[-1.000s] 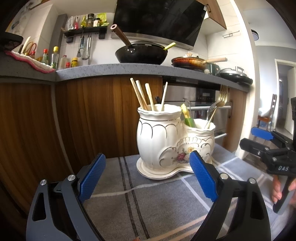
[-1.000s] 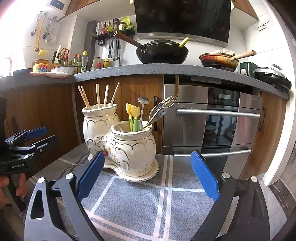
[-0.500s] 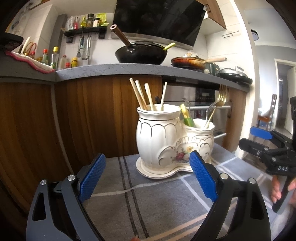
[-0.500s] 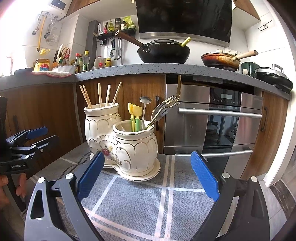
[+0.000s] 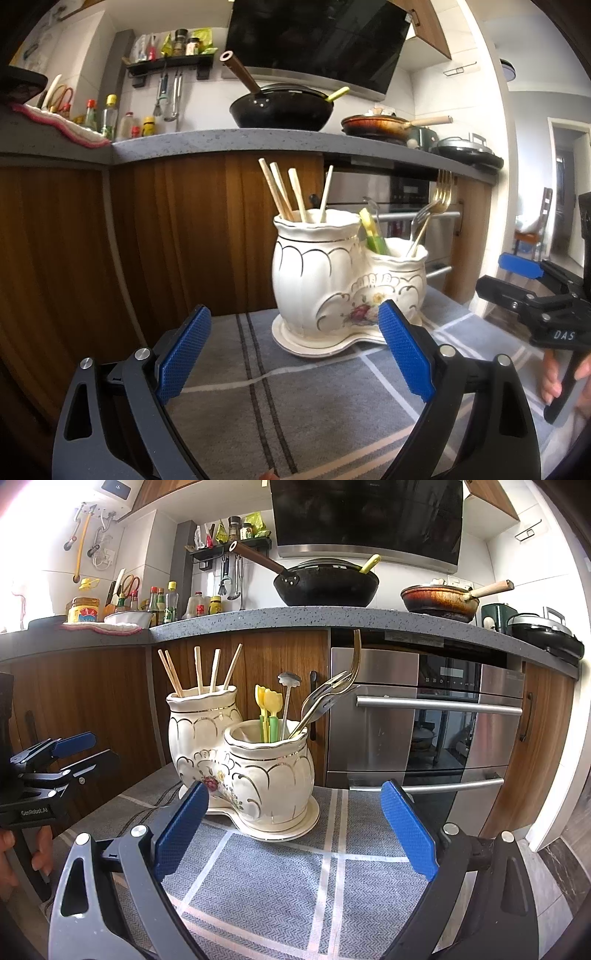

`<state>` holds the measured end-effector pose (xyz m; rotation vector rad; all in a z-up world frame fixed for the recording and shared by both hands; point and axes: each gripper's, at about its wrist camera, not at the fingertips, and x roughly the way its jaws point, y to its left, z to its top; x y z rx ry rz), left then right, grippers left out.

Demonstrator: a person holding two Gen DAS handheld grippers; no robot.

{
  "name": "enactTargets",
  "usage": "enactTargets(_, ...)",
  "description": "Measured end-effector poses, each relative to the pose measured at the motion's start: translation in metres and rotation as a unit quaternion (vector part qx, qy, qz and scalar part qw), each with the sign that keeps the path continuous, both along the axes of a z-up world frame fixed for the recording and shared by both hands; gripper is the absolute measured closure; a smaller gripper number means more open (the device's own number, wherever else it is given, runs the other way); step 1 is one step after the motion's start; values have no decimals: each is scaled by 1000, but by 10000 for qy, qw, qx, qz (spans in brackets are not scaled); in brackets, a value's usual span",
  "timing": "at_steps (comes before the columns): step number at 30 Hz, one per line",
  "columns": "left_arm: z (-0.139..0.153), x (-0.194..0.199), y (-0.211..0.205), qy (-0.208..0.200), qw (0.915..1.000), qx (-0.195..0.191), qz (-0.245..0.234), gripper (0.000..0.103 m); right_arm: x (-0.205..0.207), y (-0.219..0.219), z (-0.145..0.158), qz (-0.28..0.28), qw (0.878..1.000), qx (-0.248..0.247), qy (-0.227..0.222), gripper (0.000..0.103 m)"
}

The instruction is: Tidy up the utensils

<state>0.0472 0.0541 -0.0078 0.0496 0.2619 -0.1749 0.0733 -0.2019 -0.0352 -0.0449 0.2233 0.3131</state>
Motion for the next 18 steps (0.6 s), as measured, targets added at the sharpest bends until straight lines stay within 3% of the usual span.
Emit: enactTargets(18,0,1,-1,10,10000,-4,0,11,0,0,1,22,10000,-7,7,10)
